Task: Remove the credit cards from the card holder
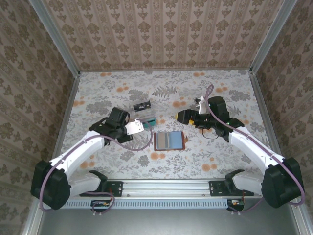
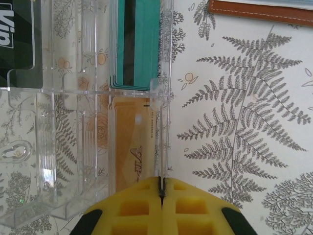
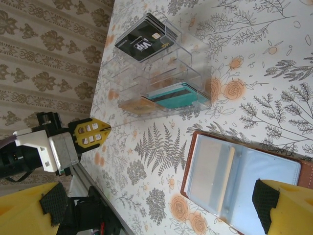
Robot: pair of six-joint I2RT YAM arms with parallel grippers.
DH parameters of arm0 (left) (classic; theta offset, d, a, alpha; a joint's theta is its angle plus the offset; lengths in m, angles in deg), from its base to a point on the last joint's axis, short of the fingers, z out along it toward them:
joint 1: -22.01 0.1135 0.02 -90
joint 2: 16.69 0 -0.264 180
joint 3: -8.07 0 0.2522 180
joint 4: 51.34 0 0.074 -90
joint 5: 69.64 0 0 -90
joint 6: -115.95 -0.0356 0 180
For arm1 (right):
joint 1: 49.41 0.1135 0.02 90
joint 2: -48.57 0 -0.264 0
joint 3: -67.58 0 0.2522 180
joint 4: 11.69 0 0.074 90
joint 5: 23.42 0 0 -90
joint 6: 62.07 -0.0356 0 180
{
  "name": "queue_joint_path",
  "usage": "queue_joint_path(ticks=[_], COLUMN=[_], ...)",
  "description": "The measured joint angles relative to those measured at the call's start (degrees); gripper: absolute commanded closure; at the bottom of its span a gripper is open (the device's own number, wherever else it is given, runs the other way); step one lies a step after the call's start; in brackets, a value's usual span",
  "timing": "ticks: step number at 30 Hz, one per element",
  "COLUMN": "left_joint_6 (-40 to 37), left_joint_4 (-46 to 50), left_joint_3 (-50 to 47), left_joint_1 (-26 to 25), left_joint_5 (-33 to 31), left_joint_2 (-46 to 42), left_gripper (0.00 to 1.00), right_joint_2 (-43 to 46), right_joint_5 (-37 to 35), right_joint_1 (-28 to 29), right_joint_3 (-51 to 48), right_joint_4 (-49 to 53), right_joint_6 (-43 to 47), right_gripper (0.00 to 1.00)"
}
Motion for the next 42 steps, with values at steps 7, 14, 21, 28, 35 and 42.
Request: queue_joint_path(ticks=[7,14,21,28,35,42], left_joint_6=[-1.7,-2.93,-4.0,-4.46,-4.92,-5.27], left_joint_4=[-3.28,-6.01,-7.76,-9.55,-10.56,-11.65], left_joint_3=[0.0,0.0,-0.68,-1.79,-2.69,-3.21], left_joint_1=[1.36,2.71,2.97,3.39,4.04,4.09], left_joint_5=[1.2,1.44,1.44,1.36,0.94,0.94], left_joint_2=[3.89,5.99,6.62,6.99,7.04,8.5], left_gripper=[1.0,1.0,1.0,1.0,0.99,0.98], right_joint_2=[-0.02,-0.48,-1.11,-1.18,-1.49,-1.62], right_joint_5=[-0.42,-0.46,-0.63,-0.63,-0.63,-0.63], right_joint_1=[0.0,0.0,0.0,0.0,0.0,0.0], right_joint_3=[0.0,0.0,0.0,0.0,0.0,0.0], right_joint_4=[0.5,0.52,0.5,0.5,0.52,0.5], right_joint_6=[0.02,0.02,0.09,0.63,1.03,1.03], right_gripper=[0.0,0.0,0.0,0.0,0.0,0.0])
